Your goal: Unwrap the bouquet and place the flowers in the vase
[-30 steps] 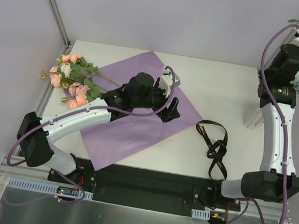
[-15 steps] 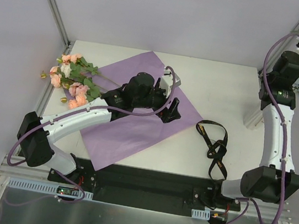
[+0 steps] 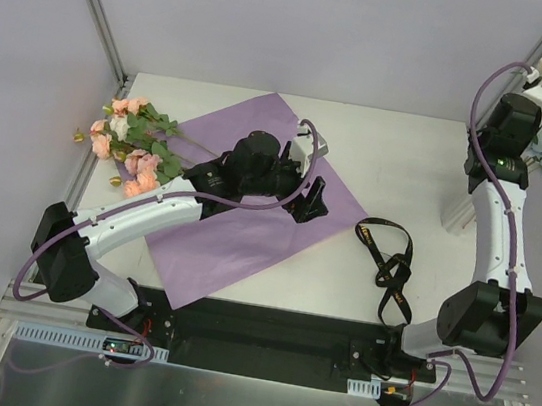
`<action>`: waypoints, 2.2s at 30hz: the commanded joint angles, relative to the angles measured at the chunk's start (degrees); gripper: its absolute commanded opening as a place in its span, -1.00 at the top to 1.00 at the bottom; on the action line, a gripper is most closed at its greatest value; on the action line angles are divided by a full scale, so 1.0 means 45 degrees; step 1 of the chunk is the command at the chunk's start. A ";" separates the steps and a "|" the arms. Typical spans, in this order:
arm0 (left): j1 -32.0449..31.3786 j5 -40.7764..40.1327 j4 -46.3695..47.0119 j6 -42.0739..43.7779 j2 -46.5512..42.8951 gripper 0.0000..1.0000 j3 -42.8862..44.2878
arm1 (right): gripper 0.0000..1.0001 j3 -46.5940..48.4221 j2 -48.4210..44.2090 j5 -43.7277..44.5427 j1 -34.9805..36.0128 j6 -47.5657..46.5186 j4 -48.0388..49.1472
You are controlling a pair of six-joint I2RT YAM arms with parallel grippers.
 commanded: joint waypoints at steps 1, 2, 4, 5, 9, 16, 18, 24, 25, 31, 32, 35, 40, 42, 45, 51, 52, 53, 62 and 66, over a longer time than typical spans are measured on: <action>-0.0046 0.0466 0.0228 -0.0095 -0.0028 -0.64 0.0497 | 0.40 0.0244 -0.0162 0.0002 -0.0077 0.0046 0.0124; -0.0046 0.0505 0.0229 -0.0114 -0.0028 -0.63 0.0497 | 0.30 0.0342 -0.0201 -0.0056 -0.0078 0.0144 -0.0032; -0.0046 0.0505 0.0209 -0.0134 -0.0028 -0.64 0.0497 | -0.01 0.0673 -0.0240 -0.0096 -0.0058 0.0553 -0.0909; -0.0046 0.0525 0.0209 -0.0134 -0.0028 -0.64 0.0497 | -0.14 0.0927 -0.0279 -0.0096 -0.0039 0.0690 -0.1260; -0.0046 0.0350 0.0190 0.0002 -0.0203 -0.64 0.0497 | -0.46 0.0968 -0.0786 -0.0409 0.0117 0.1140 -0.2510; 0.0226 -0.0276 0.0111 0.0179 -0.0399 -0.68 0.0457 | -0.82 0.0227 -0.2465 0.0392 0.0762 0.1648 -0.4036; 0.0305 -0.0315 0.0111 0.0101 -0.0341 -0.69 0.0457 | -0.90 -0.0104 -0.2875 0.0529 0.0762 0.1824 -0.4193; 0.0949 0.0016 0.0111 -0.0619 0.0107 -0.68 0.0574 | -0.92 -0.1315 -0.4457 -0.0524 0.0956 0.2584 -0.4740; 0.1085 0.0152 0.0131 -0.0777 0.0186 -0.68 0.0594 | -0.92 -0.1549 -0.4846 -0.0642 0.1093 0.2741 -0.4779; 0.2919 0.0330 0.0170 -0.2143 0.0713 -0.63 0.0614 | -0.91 -0.3054 -0.5553 -0.1756 0.3453 0.3250 -0.4799; 0.3251 0.0368 0.0209 -0.2880 0.0791 -0.61 0.0614 | -0.90 -0.3190 -0.5533 -0.1737 0.3864 0.3289 -0.4954; 0.4832 0.0621 0.0170 -0.4095 0.1279 -0.58 0.0575 | -0.89 -0.3620 -0.5494 -0.1678 0.5348 0.3929 -0.5169; 0.7680 0.1188 0.0034 -0.6888 0.2392 -0.33 0.0321 | -0.88 -0.4226 -0.5144 -0.2146 0.7537 0.4578 -0.5053; 0.8427 0.1150 -0.0316 -0.7535 0.2978 -0.28 0.0301 | -0.87 -0.4227 -0.4735 -0.1952 0.8316 0.4656 -0.5053; 0.9639 0.1189 -0.0746 -0.7868 0.3778 -0.25 0.0495 | -0.87 -0.4130 -0.4247 -0.1581 0.9059 0.4695 -0.5053; 1.1182 0.2200 -0.1002 -0.9018 0.5360 -0.21 0.0711 | -0.87 -0.4246 -0.3600 -0.1658 0.9805 0.4735 -0.4975; 1.1300 0.2533 -0.1040 -0.9214 0.5652 -0.19 0.0789 | -0.87 -0.4247 -0.3561 -0.1639 0.9883 0.4676 -0.4975; 1.1379 0.2807 -0.1022 -0.9603 0.6158 -0.18 0.0847 | -0.87 -0.4324 -0.3541 -0.1620 0.9961 0.4657 -0.4994; 1.1575 0.3395 -0.0320 -0.9255 0.8328 -0.21 0.1608 | -0.87 -0.4715 -0.3288 -0.1775 1.0195 0.4793 -0.4799; 1.1556 0.3826 0.0441 -0.9431 0.8371 -0.16 0.1415 | -0.87 -0.4734 -0.3443 -0.1562 1.0332 0.4793 -0.4975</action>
